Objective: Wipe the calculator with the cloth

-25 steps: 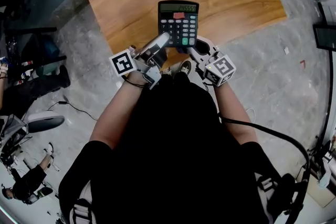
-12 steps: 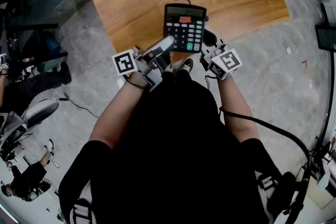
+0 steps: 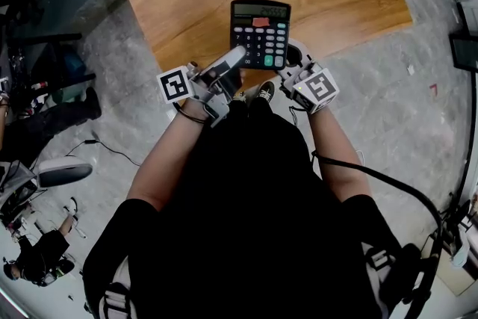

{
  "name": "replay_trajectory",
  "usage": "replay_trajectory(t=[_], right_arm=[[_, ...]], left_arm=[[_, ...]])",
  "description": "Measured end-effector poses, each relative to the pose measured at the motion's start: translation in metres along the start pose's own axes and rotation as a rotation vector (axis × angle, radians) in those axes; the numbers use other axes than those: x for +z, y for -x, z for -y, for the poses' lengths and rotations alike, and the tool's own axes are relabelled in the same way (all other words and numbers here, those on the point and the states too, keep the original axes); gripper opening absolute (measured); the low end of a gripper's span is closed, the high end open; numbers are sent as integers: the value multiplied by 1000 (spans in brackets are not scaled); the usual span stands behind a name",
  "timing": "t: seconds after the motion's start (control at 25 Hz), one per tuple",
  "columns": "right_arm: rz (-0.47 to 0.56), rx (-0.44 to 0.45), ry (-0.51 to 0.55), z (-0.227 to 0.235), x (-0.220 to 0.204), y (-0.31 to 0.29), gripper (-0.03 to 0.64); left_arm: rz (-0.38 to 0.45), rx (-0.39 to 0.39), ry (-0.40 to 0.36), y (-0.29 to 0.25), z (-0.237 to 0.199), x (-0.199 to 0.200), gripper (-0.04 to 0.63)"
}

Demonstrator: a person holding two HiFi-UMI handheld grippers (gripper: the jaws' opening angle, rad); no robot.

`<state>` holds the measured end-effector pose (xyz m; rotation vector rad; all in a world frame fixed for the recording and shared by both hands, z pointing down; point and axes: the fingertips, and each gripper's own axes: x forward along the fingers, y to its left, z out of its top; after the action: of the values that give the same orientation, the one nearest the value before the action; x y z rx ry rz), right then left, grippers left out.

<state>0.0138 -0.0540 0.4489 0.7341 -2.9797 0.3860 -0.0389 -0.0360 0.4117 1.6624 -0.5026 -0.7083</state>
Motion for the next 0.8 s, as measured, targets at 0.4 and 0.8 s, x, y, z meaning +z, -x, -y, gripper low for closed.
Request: replay_trajectory(t=[0.4,0.8], right_arm=[[38,-51,-5,14,8,6,86],[16,33,32,-24,2,8,86]], left_arm=[[19,-8,15,2,-4,1,71],[69,-22,40,1,-1,1,71]])
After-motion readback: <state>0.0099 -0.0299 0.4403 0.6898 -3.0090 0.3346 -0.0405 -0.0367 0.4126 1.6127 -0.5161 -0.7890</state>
